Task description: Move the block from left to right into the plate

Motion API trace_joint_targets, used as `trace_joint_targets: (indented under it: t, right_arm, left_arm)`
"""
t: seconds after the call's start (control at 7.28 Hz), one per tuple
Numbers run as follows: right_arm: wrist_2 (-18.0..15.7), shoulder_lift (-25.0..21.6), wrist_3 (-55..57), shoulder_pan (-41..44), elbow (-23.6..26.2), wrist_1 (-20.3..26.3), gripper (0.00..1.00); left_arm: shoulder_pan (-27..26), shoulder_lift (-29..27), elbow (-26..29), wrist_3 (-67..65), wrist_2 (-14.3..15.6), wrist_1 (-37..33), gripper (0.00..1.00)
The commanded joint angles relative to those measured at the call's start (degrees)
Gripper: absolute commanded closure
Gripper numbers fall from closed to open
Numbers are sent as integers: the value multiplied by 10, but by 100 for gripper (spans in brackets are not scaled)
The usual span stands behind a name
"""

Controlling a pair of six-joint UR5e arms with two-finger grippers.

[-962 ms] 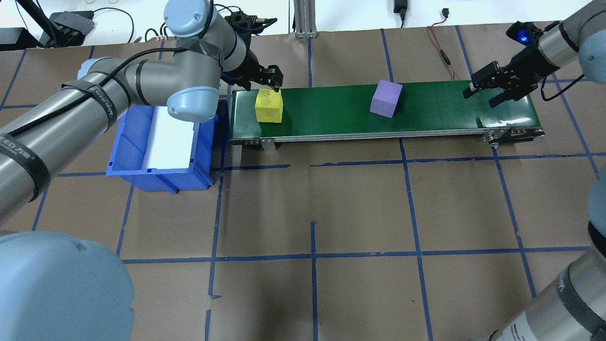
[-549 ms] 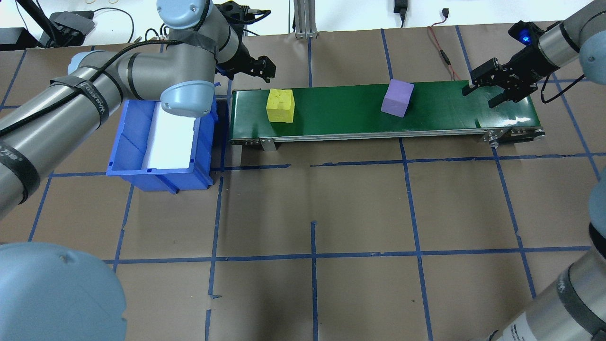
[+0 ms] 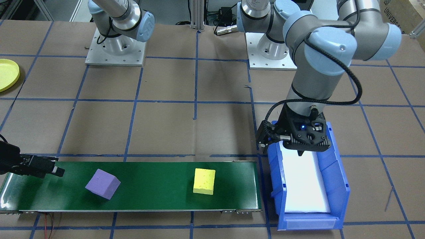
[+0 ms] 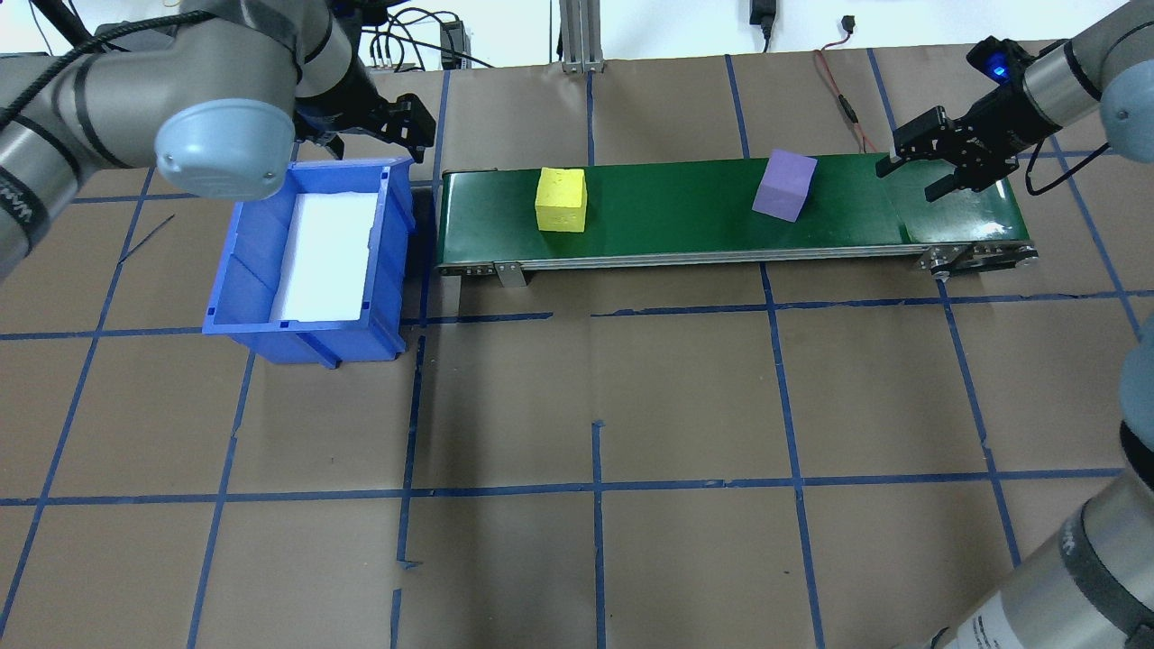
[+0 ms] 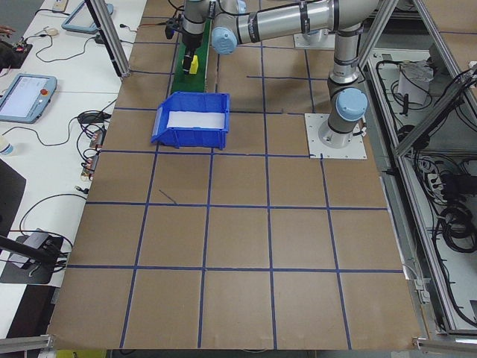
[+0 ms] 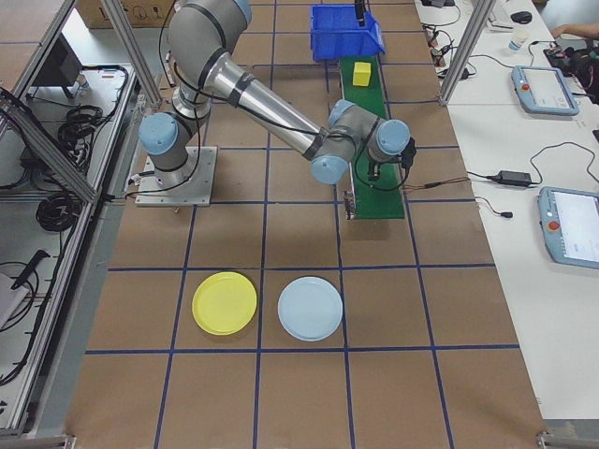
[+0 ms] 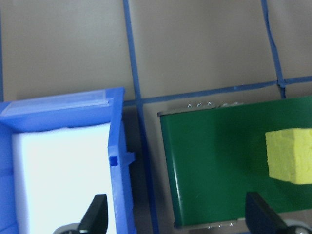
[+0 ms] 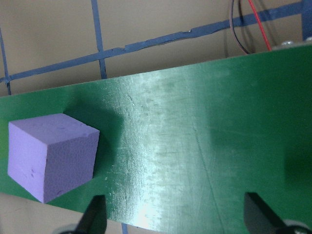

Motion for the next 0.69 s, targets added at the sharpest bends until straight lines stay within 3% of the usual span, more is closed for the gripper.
trace_joint_targets:
  t: [0.0,0.14,0.55]
  right_arm:
    - [0,2,4,0,0,0,0]
    - [0,3,4,0,0,0,0]
    - [0,3,21,0,-3,-2,0]
  left_arm:
    - [36,75,0,1,-1,-122,0]
    - [43,109,6,1,-1,-169,0]
    - [40,133,-3,0,-6,-187,0]
